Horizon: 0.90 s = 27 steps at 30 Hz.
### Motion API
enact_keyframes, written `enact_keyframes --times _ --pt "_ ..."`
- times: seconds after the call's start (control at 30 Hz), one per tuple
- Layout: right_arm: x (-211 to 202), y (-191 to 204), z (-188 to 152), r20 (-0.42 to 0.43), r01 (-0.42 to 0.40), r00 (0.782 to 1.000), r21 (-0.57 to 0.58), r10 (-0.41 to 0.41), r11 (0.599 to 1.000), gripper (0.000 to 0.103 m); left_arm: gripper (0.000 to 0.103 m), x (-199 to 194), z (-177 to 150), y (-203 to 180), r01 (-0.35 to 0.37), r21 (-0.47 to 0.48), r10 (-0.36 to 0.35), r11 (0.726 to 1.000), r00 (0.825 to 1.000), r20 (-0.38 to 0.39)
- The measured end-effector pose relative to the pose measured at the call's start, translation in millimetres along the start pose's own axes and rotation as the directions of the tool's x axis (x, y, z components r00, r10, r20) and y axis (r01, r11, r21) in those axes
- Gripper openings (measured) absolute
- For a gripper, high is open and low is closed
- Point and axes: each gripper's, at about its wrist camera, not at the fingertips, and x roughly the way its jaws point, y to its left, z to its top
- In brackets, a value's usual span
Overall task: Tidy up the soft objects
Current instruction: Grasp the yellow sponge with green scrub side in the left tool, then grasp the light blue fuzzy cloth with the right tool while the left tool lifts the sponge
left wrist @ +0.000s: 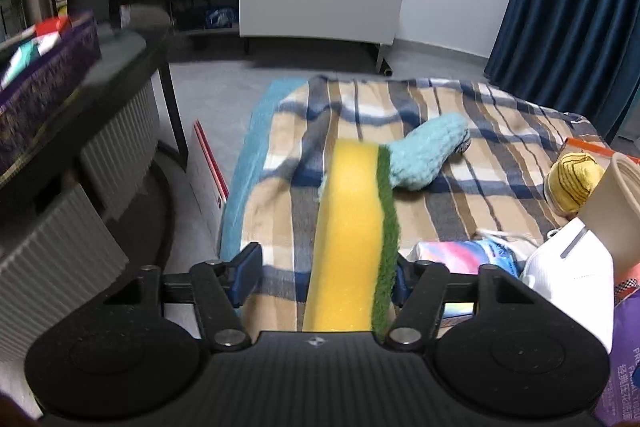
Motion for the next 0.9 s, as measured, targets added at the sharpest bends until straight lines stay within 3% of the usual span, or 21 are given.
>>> enact_keyframes --times 0.07,0.13,0.23,0.53,0.63,0.73,0.8,0.9 --pt "-1 5 -1 0.022 0.02 1.0 -0.009 -0.02 1.0 0.077 0.041 6 0 1 0.009 -0.011 -0.009 1.0 1.0 -0.018" --pt "1 13 -1 0.033 0.044 0.999 -0.057 -0.042 0.997 0.077 0.032 6 1 2 0.018 -0.002 -0.018 1.0 1.0 -0.017" --pt "9 21 1 0.055 0.158 0.987 -0.139 -0.152 0.978 0.077 0.032 5 -1 -1 0.046 0.015 -0.046 0.999 0.999 -0.009" --pt "49 20 23 -0.036 0.261 0.962 -0.188 -0.272 0.947 0.082 0.032 -14 -9 3 0.133 0.02 -0.134 0.991 0.991 0.03" --pt "58 22 21 -0.051 0.237 0.967 -0.161 -0.248 0.958 0.083 0.032 -24 -16 4 0.138 0.031 -0.139 0.99 0.989 0.051" --pt "59 24 30 0.003 0.163 0.986 -0.135 -0.164 0.977 0.083 0.032 -27 -19 8 0.125 0.035 -0.127 0.991 0.99 0.064" --pt "62 20 44 0.038 0.107 0.994 -0.094 -0.104 0.99 0.083 0.032 -26 -15 13 0.117 0.01 -0.118 0.993 0.99 0.074" --pt "81 14 71 0.041 0.088 0.995 0.011 -0.088 0.996 0.083 0.032 -22 -4 23 0.104 -0.047 -0.099 0.993 0.991 0.09"
